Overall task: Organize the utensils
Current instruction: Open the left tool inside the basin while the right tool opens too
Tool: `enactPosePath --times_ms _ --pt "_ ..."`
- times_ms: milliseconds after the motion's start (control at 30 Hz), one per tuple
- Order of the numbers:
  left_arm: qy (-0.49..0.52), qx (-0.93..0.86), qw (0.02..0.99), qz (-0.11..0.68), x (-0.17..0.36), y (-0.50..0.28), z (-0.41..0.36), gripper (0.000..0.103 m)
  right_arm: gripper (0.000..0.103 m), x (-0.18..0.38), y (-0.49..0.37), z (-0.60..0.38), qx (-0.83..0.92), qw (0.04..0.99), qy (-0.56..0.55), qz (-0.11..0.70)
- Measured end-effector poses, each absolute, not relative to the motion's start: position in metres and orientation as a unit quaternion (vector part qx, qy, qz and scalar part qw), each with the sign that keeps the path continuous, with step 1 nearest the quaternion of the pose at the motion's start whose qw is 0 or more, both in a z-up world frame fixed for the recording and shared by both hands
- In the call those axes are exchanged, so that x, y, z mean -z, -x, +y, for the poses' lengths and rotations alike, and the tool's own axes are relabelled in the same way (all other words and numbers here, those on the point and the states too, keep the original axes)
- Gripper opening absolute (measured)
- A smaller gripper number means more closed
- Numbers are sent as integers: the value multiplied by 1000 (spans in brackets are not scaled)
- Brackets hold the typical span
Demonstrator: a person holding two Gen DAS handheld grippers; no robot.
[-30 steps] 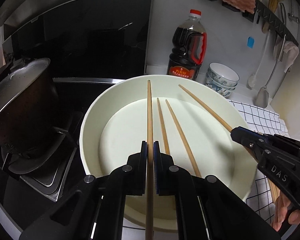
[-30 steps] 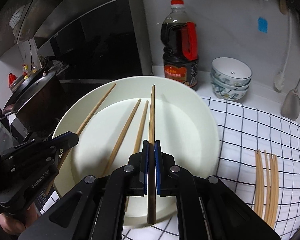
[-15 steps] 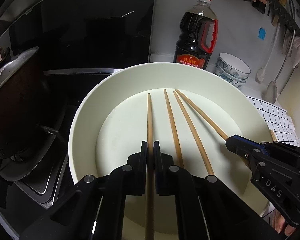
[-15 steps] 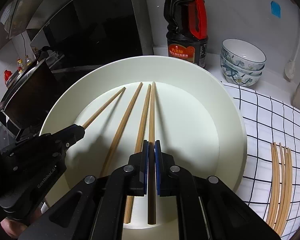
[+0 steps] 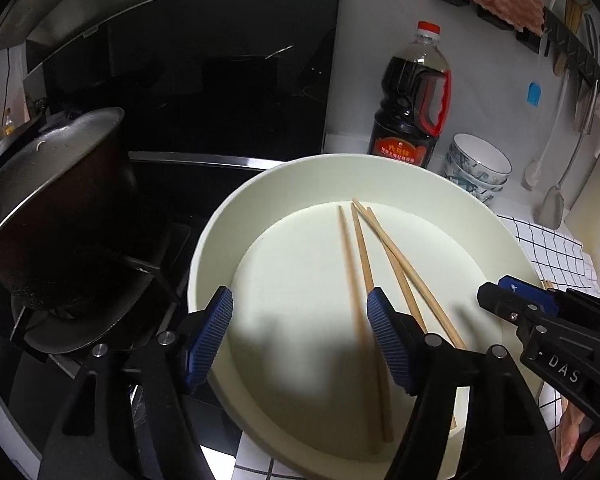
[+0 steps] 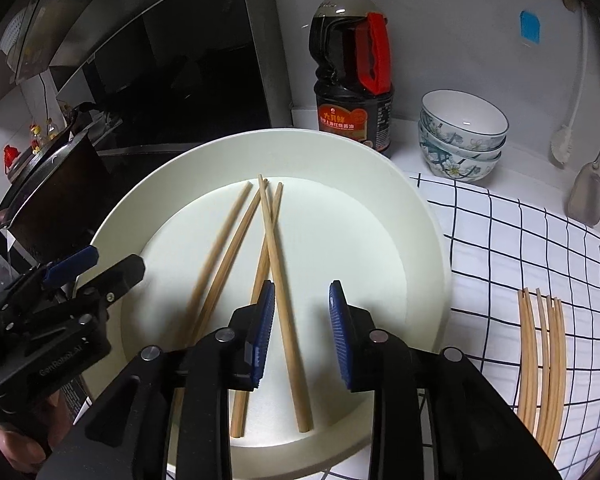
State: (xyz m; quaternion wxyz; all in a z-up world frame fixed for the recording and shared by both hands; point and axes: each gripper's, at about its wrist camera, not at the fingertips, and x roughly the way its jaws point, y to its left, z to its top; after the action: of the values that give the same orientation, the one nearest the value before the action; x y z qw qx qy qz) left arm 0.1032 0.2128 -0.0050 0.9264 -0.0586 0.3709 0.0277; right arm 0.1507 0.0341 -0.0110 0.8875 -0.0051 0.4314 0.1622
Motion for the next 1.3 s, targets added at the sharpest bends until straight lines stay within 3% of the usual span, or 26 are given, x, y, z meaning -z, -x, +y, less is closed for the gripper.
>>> enactPosePath --times_ms 400,1300 --pt "69 -34 927 366 -2 -93 216 81 40 4 -140 23 -163 892 -11 421" --pt "55 -10 933 356 -17 -64 168 85 47 -10 -109 -31 -149 905 -25 397"
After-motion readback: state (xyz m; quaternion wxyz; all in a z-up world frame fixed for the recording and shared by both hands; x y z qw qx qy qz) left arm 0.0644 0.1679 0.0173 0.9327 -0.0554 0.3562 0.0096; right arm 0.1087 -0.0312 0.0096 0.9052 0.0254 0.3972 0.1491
